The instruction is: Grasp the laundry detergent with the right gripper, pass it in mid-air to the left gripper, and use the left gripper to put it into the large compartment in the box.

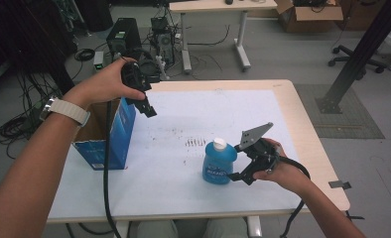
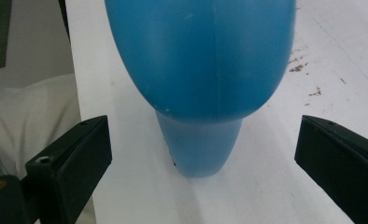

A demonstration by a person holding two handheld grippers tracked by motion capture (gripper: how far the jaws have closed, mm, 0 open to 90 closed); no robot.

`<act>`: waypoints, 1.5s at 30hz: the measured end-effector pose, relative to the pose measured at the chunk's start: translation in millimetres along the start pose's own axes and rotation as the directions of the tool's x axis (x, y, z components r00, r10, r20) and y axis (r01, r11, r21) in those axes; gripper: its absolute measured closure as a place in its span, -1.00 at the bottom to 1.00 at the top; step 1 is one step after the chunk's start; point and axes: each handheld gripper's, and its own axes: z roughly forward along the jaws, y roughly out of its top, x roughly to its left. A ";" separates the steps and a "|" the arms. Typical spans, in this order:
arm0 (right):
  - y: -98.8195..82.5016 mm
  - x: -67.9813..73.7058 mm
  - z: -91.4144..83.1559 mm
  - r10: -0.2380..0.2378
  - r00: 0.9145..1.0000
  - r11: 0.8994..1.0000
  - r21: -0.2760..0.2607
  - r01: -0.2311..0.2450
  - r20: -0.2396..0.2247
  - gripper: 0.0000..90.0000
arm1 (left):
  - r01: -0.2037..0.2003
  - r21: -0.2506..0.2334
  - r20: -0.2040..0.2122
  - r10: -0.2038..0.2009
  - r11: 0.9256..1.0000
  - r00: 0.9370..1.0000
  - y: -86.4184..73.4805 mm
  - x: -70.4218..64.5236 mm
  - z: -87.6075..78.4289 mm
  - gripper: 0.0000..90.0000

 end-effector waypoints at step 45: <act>-9.1 -0.4 14.4 0.023 1.000 0.990 -0.139 -0.023 -0.002 -0.92 | 0.005 0.003 0.008 -0.005 1.000 1.000 -1.0 0.1 4.0 -0.79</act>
